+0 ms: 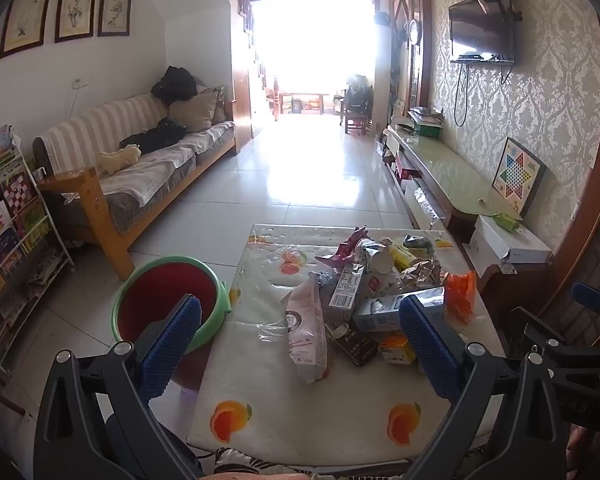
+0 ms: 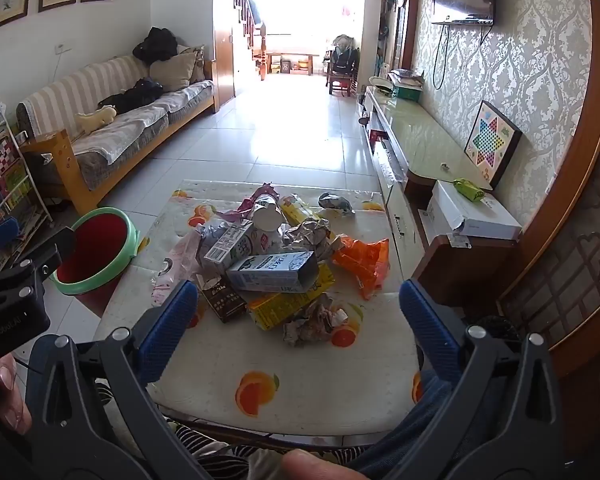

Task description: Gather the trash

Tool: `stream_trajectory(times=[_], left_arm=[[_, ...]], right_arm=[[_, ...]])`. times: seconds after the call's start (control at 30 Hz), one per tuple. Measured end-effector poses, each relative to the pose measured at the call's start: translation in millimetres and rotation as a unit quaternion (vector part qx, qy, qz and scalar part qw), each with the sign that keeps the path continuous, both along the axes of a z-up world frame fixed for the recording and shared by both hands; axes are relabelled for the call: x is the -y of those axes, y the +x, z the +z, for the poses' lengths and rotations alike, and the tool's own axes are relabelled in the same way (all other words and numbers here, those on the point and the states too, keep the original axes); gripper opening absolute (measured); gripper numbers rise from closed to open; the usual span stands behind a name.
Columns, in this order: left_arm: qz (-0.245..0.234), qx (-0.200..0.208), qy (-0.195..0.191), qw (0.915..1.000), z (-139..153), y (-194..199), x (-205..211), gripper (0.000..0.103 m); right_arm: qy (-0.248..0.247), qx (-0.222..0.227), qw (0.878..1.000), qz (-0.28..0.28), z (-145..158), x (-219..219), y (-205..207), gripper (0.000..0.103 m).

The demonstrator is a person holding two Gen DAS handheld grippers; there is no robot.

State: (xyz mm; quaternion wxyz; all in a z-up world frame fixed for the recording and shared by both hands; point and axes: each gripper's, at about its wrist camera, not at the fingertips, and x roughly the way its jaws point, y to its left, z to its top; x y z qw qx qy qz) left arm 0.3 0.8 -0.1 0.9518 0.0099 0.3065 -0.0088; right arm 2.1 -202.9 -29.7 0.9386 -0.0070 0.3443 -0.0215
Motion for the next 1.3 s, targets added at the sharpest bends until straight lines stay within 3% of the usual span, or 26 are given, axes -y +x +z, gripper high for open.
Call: stream_trajectory(times=[0.77,1.13,1.3], left_arm=[[-0.014,0.0,0.012,0.9998,0.9,0.2,3.7,0.095],[-0.034,-0.028,-0.01,0.999,-0.9,2.6,-1.2,0.095],[-0.023,-0.029,0.008,0.9993,-2.2,4.1,1.0,0.095]], right_arm=[[0.004,0.005,1.0,-0.001,2.1,1.4,-1.6,0.1],[0.004,0.009,1.0,0.0,5.9,-0.4,-0.4,0.1],[0.004,0.011,1.0,0.0,7.9,-1.5,-0.1,0.1]])
